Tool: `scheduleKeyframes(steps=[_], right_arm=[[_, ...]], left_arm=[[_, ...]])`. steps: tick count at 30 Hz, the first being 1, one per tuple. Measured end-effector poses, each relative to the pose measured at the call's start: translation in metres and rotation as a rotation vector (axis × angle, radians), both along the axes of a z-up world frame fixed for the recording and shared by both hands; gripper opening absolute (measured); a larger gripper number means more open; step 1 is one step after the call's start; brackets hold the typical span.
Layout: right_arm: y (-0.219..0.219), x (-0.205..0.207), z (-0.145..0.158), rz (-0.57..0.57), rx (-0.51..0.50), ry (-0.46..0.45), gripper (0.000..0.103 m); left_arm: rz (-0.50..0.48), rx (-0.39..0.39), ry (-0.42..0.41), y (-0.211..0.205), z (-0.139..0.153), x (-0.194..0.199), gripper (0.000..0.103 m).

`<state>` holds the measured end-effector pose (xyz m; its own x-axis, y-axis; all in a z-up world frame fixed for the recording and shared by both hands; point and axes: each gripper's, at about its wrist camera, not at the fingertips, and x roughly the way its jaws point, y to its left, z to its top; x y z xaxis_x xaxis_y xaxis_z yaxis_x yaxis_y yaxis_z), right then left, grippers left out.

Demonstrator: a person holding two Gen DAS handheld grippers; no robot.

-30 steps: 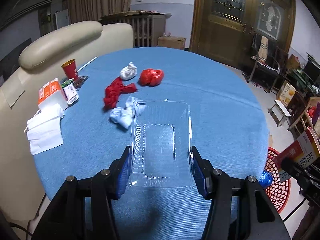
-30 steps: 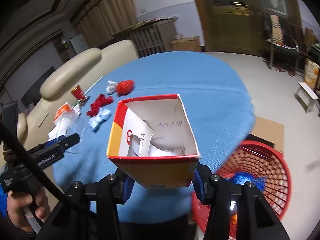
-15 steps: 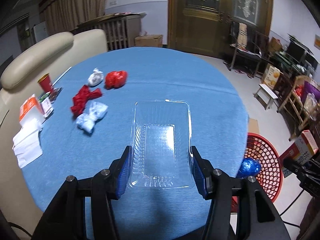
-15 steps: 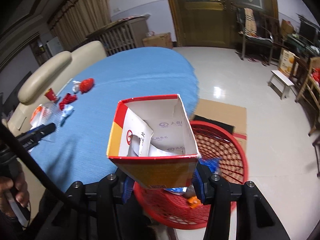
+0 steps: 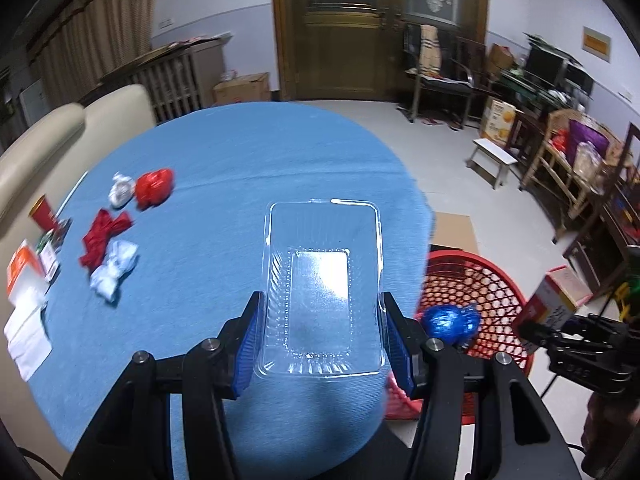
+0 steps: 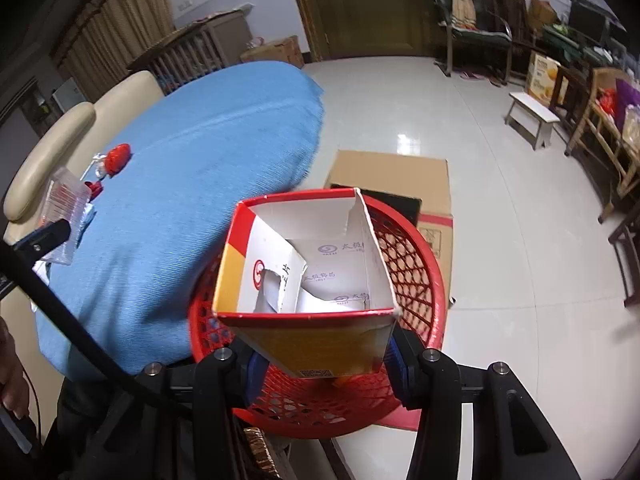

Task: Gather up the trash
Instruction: 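Open the right gripper over the red basket, dropping the carton in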

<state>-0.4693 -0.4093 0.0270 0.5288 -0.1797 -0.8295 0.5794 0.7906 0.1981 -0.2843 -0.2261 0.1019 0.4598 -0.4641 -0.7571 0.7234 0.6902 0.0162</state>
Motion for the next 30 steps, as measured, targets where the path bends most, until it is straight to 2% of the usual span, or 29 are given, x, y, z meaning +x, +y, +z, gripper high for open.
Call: scheduleKeyframes(steps=[6,14,30], right_arm=[[-0.005,-0.003,-0.012,-0.012,0.026,0.016,0.052],[-0.007,-0.002,-0.025,-0.007,0.051,0.035,0.052],[-0.009,-0.001,-0.031,-0.010,0.041,0.055,0.052]], left_arm=[[-0.066,0.001,-0.015,-0.023,0.004,-0.013,0.057],[-0.108,0.030,-0.017,-0.047,0.002,-0.024,0.057],[-0.154,0.051,-0.008,-0.062,-0.002,-0.034,0.057]])
